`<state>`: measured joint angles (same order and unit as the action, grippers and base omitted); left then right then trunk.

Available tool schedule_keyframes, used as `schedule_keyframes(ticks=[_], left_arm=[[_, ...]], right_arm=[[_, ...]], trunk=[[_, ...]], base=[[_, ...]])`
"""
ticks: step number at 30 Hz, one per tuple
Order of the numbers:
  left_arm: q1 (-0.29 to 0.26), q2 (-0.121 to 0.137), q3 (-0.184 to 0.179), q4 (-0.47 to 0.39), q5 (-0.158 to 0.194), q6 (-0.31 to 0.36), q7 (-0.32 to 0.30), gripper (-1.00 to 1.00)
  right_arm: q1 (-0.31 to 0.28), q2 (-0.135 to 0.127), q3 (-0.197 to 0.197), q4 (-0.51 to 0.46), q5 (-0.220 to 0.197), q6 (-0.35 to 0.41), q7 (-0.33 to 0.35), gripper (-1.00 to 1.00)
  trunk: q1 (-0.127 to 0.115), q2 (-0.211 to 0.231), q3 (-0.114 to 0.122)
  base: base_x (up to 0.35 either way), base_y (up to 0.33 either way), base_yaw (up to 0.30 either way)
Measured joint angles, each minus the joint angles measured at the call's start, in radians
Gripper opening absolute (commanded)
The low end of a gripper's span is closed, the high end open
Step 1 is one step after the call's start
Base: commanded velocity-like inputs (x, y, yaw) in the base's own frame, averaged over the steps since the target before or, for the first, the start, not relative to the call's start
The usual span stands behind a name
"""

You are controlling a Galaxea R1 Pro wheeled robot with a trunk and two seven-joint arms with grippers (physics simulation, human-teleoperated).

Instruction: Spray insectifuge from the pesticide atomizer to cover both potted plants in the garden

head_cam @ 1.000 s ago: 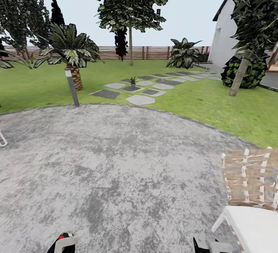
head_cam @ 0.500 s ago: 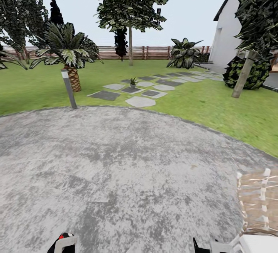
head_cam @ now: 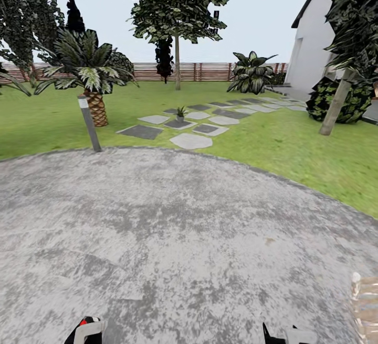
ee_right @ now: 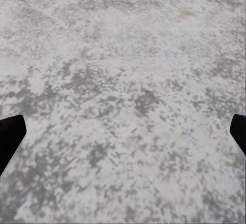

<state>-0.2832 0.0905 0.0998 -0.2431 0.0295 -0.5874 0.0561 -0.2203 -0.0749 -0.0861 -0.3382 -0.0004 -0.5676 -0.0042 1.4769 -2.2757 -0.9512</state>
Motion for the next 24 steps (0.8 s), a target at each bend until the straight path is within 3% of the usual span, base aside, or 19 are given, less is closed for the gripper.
schedule_keyframes(ticks=[24], left_arm=[[0.000,0.000,0.000,0.000,0.000,0.000,0.000,-1.00]], right_arm=[[0.000,0.000,0.000,0.000,0.000,0.000,0.000,1.00]], trunk=[[0.000,0.000,0.000]], base=[[0.339,0.000,0.000]])
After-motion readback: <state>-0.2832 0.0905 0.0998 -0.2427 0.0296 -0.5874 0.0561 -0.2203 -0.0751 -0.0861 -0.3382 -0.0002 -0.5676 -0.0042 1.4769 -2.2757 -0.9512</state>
